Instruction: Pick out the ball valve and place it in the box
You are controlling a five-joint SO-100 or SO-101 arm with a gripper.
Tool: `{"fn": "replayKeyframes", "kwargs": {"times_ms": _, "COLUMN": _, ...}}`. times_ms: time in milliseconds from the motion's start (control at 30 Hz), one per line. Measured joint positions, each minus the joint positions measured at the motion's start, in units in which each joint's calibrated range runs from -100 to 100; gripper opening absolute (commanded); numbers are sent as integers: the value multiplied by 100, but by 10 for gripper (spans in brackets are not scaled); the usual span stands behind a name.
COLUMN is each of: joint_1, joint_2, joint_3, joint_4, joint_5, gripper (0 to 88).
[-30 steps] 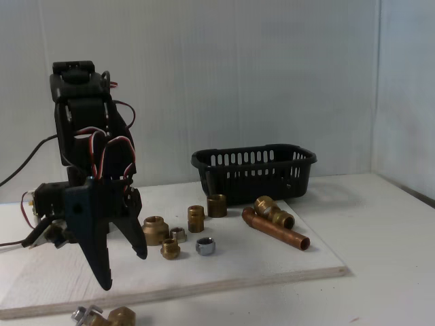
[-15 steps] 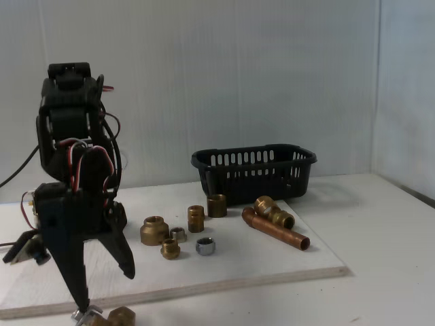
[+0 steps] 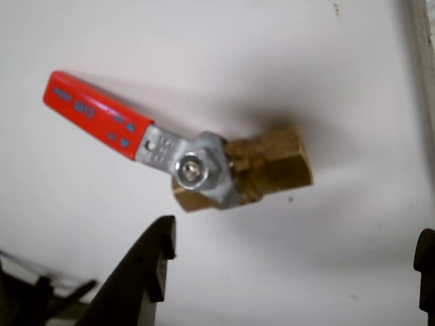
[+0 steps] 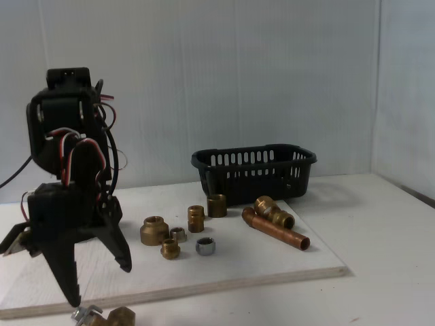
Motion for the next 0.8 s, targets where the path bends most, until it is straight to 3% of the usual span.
{"fn": "replayKeyframes", "kwargs": {"times_ms": 800, "joint_1": 200, "joint_2": 923, "joint_3": -1044, "joint_4": 17, "joint_5": 0, "gripper": 377}}
